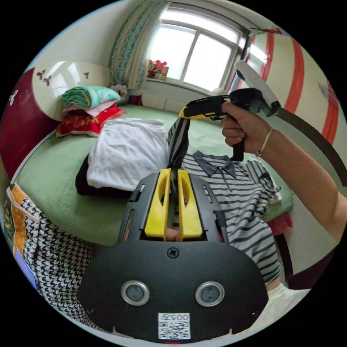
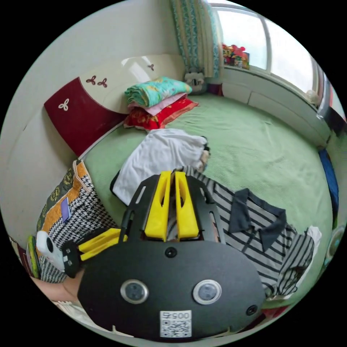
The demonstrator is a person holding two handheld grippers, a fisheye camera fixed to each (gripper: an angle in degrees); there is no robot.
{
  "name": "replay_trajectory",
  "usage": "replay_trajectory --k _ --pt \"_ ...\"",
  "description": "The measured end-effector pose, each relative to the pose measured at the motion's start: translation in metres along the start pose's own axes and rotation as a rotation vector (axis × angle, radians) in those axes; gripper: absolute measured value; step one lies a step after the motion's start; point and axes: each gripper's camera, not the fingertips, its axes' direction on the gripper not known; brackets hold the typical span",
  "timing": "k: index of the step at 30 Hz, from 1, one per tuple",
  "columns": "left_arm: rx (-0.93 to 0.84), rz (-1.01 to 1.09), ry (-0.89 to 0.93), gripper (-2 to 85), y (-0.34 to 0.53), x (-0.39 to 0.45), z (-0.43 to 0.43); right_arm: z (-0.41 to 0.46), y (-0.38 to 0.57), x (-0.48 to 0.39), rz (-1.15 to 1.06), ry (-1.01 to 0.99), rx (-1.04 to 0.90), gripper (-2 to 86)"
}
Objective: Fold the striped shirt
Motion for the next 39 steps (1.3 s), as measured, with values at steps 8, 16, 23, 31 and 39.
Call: replay_trajectory --k 8,16,23,31,39 --pt "-0.103 0.045 0.030 3.7 0.021 0.036 0.023 -0.013 0.094 0.162 0.338 0.118 -0.200 5.3" --pt "-0.185 0.028 -0.032 7.8 0.010 0.043 0.081 -0.017 0.109 0.184 0.279 0.084 -0.216 8.6" --pt "-0.264 0.029 -0.027 8.6 -0.001 0.046 0.138 0.010 0.052 0.175 0.145 0.004 -0.184 9.2" --pt "-0.355 0.093 -0.097 5.3 0.002 0.057 0.185 0.098 0.005 0.185 0.175 0.001 -0.354 5.3" --pt "-0.317 0.137 -0.244 0.8 -0.002 0.072 0.184 0.095 -0.008 0.234 0.375 -0.100 -0.276 3.5"
